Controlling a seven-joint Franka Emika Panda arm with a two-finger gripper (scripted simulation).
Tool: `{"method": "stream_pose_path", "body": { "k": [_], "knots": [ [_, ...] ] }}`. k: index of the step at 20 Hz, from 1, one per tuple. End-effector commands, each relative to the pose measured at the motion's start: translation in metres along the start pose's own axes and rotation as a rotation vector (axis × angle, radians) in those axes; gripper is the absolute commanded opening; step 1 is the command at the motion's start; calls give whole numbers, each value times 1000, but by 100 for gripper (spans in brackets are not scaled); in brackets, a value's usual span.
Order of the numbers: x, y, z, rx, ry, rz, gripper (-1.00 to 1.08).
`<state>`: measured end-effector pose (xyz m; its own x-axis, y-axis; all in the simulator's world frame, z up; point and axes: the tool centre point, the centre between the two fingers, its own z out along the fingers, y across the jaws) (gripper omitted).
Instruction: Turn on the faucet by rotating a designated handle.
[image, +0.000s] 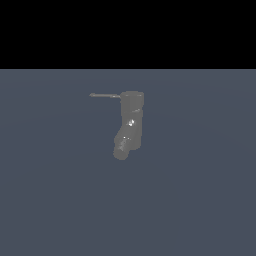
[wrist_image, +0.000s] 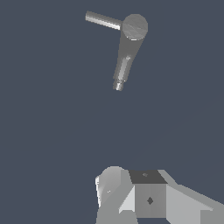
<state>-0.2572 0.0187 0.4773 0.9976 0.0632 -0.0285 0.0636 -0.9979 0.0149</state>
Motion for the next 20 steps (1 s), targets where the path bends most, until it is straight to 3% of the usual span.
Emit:
{"method": "stream_pose_path", "body": {
  "k": [1,11,20],
  "knots": [
    [0,0,0,0,0,0,-100],
    [5,-11,8,1,0,53,-100],
    [23,-38,28,5,0,192,-100]
  ]
}}
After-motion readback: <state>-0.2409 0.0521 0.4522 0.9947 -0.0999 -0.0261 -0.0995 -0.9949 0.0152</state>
